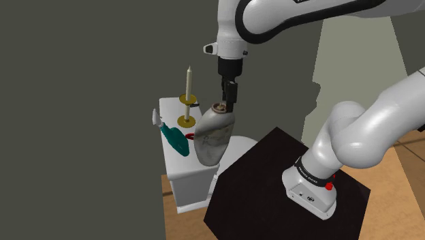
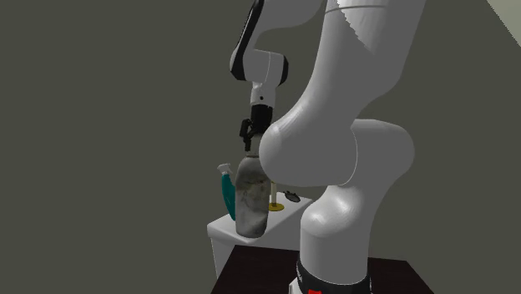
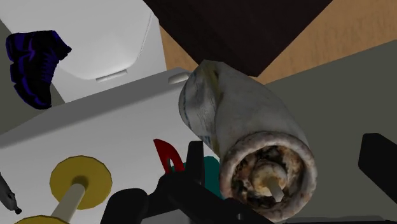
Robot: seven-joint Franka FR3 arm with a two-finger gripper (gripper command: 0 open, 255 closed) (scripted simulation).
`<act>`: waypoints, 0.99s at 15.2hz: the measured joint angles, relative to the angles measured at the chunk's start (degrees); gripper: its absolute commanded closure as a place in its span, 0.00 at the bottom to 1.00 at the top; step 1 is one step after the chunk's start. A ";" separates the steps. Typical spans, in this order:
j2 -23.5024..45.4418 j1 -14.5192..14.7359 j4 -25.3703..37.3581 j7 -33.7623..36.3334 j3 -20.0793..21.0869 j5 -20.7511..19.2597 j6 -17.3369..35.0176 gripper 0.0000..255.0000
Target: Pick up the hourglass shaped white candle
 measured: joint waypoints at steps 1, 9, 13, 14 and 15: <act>0.22 0.06 -0.62 -0.16 0.05 0.09 0.81 0.00; 1.38 0.13 -3.02 -0.78 0.14 0.30 4.43 1.00; 1.34 0.12 -3.06 -0.83 0.12 0.30 4.44 1.00; 1.35 0.12 -3.05 -0.83 0.12 0.30 4.44 1.00; 1.36 0.12 -3.04 -0.82 0.12 0.30 4.44 1.00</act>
